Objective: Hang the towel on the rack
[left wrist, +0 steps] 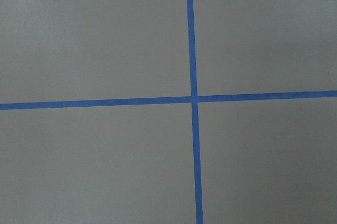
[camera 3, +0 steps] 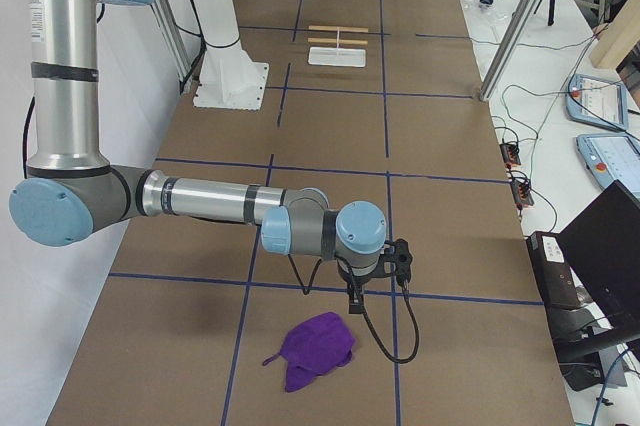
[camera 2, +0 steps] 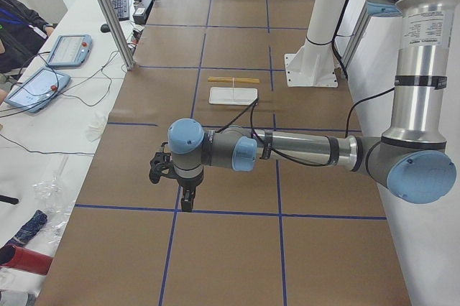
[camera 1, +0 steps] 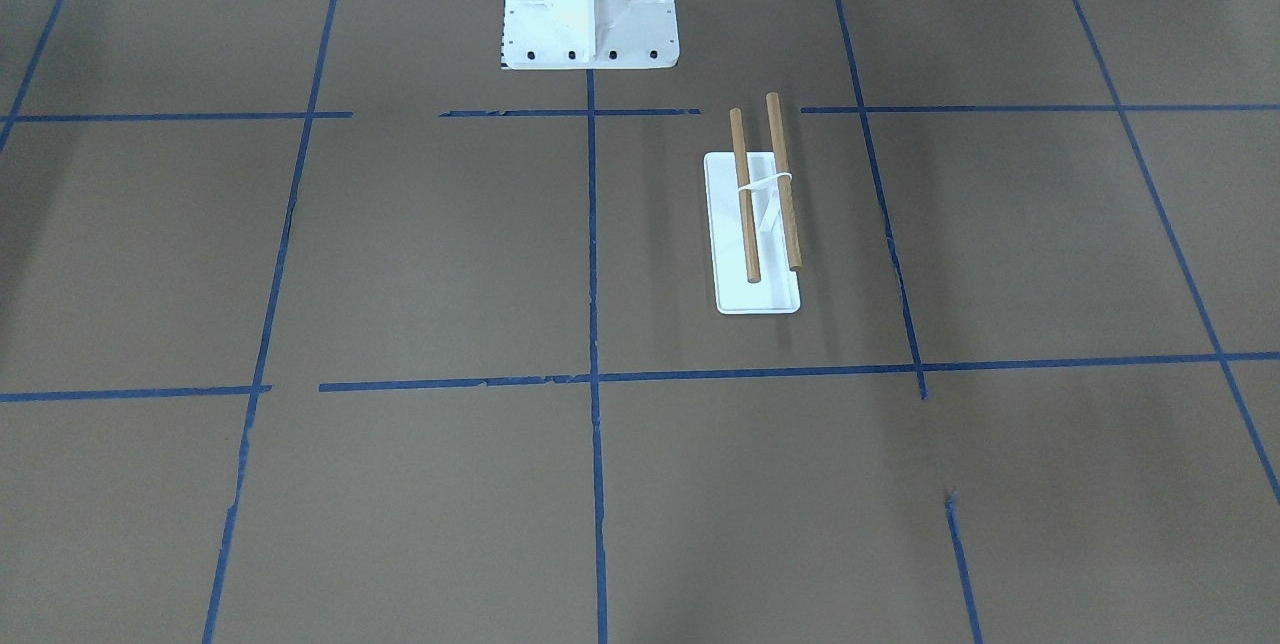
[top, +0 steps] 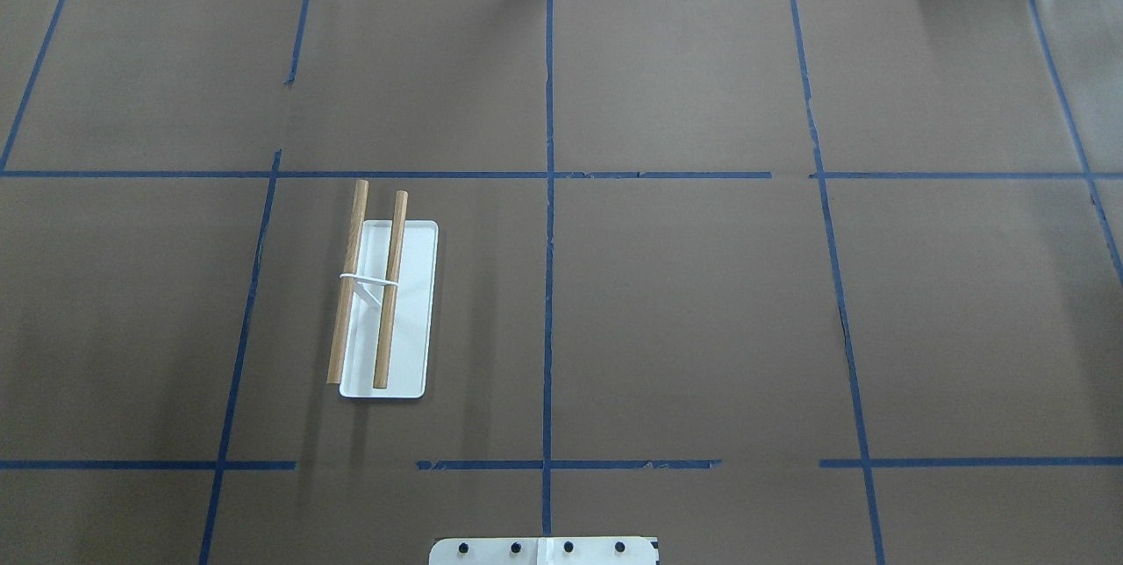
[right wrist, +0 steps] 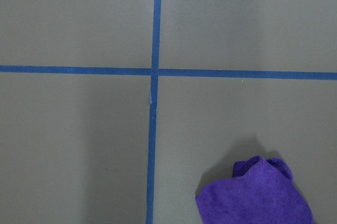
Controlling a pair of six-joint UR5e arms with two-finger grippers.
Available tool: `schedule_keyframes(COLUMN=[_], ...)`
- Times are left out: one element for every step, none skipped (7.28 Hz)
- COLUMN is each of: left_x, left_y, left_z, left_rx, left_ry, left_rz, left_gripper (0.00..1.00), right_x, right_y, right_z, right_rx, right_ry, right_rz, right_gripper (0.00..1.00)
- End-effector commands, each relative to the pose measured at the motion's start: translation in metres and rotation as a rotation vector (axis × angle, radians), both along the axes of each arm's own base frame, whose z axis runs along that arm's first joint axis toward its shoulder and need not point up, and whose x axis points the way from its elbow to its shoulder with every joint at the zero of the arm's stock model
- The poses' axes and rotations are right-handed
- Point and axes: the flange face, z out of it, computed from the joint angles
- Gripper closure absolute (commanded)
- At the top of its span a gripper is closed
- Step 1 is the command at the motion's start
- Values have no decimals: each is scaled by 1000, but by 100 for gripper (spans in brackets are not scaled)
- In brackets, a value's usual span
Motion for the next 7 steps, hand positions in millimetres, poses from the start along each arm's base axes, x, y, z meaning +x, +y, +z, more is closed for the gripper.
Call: schedule_keyframes(left_x=[1, 1, 2, 2, 2, 2, 2], left_y=[0, 0, 0, 0, 0, -1, -1], left_z=[0, 0, 0, -1, -3, -8, -9], left_rx=[2, 2, 3, 4, 9, 15, 18], left_ry=[-1, -1, 1, 1, 1, 1, 1], left_rz=[3, 3, 4, 4, 4, 3, 4], left_gripper=[0, 0, 0, 0, 0, 0, 0], right_x=[-1, -1, -1, -16, -25, -30, -30], right_y=[0, -1, -17, -24, -28, -31, -27], right_z=[-1, -4, -25, -25, -18, -21, -12], right_rx=[4, 4, 62, 114, 152, 166, 158], right_ry=[0, -1, 1, 7, 7, 6, 2], right_rz=[-2, 2, -5, -36, -53, -61, -71], right_gripper=[0, 0, 0, 0, 0, 0, 0])
